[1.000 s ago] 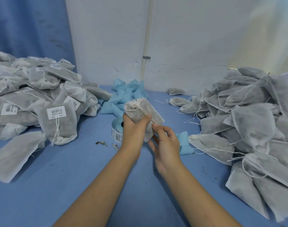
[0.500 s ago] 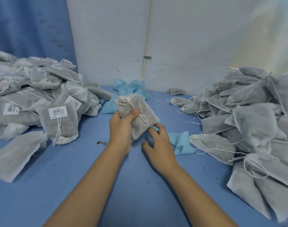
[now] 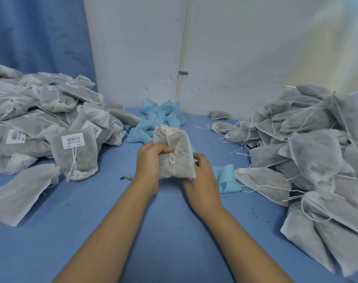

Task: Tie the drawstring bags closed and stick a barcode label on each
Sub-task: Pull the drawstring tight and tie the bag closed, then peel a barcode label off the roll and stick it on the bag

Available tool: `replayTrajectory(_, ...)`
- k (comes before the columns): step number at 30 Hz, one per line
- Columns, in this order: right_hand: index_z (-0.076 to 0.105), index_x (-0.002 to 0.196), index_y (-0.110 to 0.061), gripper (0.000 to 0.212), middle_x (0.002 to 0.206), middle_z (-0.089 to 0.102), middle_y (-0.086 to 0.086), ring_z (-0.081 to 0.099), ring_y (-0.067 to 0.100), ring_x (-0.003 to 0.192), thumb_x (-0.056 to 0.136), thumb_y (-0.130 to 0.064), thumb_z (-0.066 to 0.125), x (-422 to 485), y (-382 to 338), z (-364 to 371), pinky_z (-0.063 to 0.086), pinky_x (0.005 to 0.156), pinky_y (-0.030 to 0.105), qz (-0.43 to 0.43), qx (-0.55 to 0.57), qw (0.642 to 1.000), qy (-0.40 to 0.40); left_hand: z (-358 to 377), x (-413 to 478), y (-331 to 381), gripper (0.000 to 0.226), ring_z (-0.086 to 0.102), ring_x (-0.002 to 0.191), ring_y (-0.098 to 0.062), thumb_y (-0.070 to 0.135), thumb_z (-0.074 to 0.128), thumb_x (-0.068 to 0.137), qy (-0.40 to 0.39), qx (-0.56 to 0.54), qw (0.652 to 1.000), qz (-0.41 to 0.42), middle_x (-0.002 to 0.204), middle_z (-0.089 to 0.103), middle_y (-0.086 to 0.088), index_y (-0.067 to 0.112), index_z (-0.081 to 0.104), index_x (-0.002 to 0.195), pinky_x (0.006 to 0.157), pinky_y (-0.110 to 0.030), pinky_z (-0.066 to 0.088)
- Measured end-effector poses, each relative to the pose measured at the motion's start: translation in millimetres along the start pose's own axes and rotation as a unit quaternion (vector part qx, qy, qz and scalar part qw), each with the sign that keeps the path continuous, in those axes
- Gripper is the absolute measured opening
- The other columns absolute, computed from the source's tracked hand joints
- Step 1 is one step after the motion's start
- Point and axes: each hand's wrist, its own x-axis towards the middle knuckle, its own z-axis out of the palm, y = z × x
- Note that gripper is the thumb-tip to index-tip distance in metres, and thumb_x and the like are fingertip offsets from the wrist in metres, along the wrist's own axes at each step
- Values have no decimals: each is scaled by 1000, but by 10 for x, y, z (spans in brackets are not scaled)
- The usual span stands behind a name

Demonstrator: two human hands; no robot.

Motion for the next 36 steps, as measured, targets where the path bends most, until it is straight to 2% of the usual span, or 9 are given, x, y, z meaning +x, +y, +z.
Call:
replayTrajectory(8,61,99,-11,11,131,39,3,43,22,113,94,-17,54,47,141,-137,45,78,37,89,-41,995,26,-83,-62,-90,17,33,48,-5,17,52,43,-123,346,927,71,47,36,14,16,35,48,47,-18,26)
replayTrajectory(13,61,95,-8,7,109,37,3,46,25,101,93,-11,55,55,151,-111,41,72,36,94,-32,993,67,-150,-26,-162,17,39,49,-3,17,51,50,-136,379,908,115,47,40,15,23,38,42,51,-15,31)
replayTrajectory(20,59,95,-11,6,96,37,-1,45,24,94,95,-14,53,77,211,-95,29,65,30,129,-13,987,97,-199,37,-232,25,43,60,-8,20,50,53,-149,403,894,130,70,50,-5,-2,52,64,55,-20,33)
replayTrajectory(23,58,94,-13,6,94,39,-2,45,23,93,96,-15,52,81,228,-91,22,60,27,141,2,984,105,-200,59,-257,5,46,63,-9,21,50,59,-139,426,886,122,66,53,9,20,55,58,58,-25,35)
replayTrajectory(25,57,94,-13,7,94,41,-1,46,23,93,97,-16,52,82,241,-93,21,60,27,146,6,983,107,-182,72,-271,26,48,66,-6,14,52,70,-138,442,877,129,65,53,19,36,54,55,60,-27,36)
replayTrajectory(28,57,95,-13,7,93,42,0,46,24,92,97,-16,51,84,252,-94,22,61,29,151,10,983,103,-126,87,-282,30,56,95,-13,11,48,80,-153,501,839,147,106,62,21,36,65,79,79,-32,45)
replayTrajectory(31,55,93,-13,7,92,46,0,48,24,91,97,-16,51,81,254,-84,25,63,29,146,16,985,94,-81,102,-279,38,45,123,-14,15,44,85,-149,577,790,142,141,43,17,19,62,119,99,-34,39)
replayTrajectory(33,56,94,-11,6,94,52,3,50,24,92,97,-12,50,77,270,-81,31,68,29,143,37,985,92,-95,103,-281,32,49,115,-12,12,45,86,-169,558,798,154,134,48,17,17,64,111,94,-30,40)
replayTrajectory(36,55,115,-13,21,98,62,2,58,21,91,96,-7,48,69,245,-105,37,72,21,163,122,974,100,-184,49,-236,20,54,89,-8,4,53,76,-187,412,887,91,100,60,18,21,63,77,74,-17,39)
